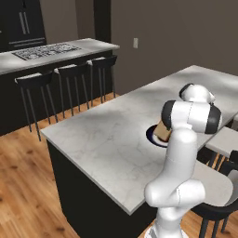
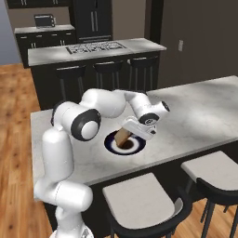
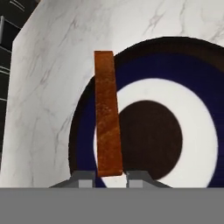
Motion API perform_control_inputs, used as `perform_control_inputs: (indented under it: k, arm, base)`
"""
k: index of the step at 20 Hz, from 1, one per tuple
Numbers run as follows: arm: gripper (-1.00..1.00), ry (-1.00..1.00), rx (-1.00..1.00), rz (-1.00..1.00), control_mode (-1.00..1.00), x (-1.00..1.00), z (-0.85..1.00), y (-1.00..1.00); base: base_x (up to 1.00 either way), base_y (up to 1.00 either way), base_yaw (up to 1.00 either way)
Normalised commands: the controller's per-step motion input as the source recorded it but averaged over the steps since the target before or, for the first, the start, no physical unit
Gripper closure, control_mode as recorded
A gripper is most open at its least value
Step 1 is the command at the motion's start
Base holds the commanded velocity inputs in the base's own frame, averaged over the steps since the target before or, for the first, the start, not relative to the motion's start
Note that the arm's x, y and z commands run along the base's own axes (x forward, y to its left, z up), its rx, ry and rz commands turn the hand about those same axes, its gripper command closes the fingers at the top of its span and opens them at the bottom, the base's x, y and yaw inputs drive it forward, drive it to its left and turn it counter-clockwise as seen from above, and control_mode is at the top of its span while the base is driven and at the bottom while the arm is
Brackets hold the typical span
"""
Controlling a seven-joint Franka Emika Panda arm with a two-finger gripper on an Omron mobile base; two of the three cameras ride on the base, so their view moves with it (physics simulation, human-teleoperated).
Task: Start the toaster. Once the lever pops up, take the bread to the plate on the dining counter.
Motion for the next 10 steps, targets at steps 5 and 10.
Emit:
perform_control_inputs:
  k: [5, 10]
  arm:
    - [-1.00, -0.04, 0.04, 0.00, -1.00, -0.22, -0.03, -0.09]
    - [-1.00, -0.05, 0.04, -0.01, -1.00, -0.33, 0.08, -0.13]
  base:
    - [0.00, 0.00, 0.00]
    - [0.00, 0.00, 0.00]
